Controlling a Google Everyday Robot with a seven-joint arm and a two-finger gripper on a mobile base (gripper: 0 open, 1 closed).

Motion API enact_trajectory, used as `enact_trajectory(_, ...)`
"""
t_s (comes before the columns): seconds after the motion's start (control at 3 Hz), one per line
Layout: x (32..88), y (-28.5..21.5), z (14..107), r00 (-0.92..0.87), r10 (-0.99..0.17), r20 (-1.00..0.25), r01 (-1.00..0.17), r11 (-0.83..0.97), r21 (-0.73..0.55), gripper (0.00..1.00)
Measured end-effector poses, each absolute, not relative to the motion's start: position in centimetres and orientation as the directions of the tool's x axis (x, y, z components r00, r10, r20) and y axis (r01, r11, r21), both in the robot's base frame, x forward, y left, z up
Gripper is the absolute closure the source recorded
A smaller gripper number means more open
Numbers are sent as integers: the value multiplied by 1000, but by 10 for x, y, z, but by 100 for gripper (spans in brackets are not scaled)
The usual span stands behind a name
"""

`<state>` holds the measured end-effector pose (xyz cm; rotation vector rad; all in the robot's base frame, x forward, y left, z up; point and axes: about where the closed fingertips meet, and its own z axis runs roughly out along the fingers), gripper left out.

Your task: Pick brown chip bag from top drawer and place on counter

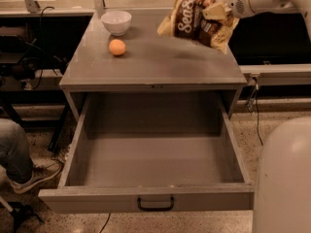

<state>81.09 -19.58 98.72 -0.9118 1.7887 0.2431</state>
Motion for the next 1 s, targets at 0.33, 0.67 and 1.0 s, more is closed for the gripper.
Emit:
enact_trajectory(0.33, 814, -202, 976, -182, -449, -875, -670, 708, -224, 5)
enact_trajectory(0.67, 808, -205, 974, -195, -457, -868, -672, 707, -221, 0)
enact_trajectory(1.0, 779, -230, 986, -203, -482, -852, -653, 715, -249, 0)
